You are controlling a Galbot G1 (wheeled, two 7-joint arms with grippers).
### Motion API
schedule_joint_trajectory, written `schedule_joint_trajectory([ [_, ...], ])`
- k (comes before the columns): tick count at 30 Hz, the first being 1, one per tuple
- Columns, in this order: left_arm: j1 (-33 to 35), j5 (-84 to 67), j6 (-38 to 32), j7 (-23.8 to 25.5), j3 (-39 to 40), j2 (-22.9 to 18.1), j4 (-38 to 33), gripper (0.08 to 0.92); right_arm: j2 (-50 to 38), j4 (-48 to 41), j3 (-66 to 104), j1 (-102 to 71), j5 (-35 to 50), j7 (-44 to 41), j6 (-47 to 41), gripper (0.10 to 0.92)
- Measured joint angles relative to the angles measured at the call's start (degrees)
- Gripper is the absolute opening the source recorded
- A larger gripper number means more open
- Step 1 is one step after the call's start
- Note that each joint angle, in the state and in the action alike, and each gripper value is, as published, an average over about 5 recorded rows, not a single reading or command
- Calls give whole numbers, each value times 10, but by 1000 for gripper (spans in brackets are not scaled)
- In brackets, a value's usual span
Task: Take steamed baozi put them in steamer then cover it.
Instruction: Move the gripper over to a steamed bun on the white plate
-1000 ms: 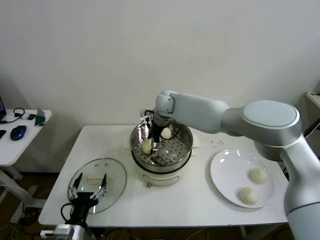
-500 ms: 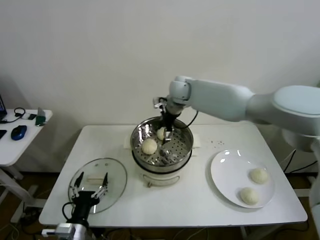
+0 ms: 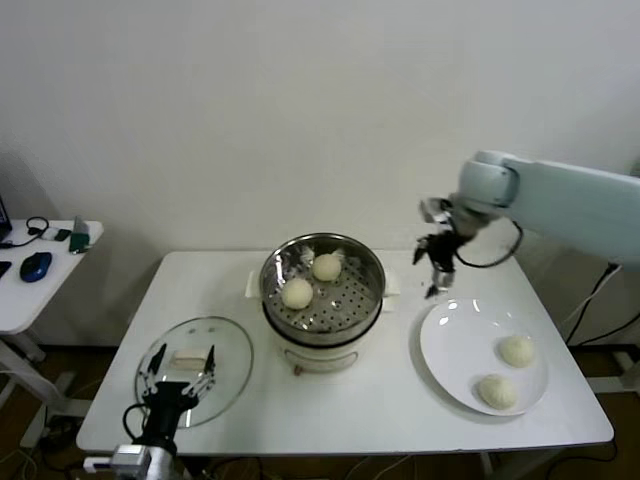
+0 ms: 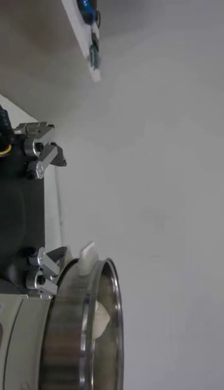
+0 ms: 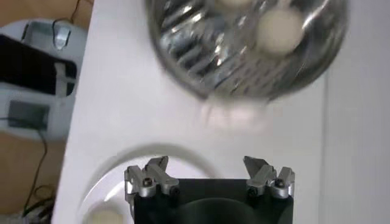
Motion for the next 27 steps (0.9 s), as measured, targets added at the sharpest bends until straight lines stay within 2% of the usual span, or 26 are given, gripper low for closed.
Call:
schedule_joint_trajectory([
  [11,10,9,0,-1,-4,-9,-5,823,-95,24,77,-154,-115,-5,11,823],
  [27,11,13,-1,-2,-5,-13,2,823,-106,-11,133,-260,-176,-9,17,823],
])
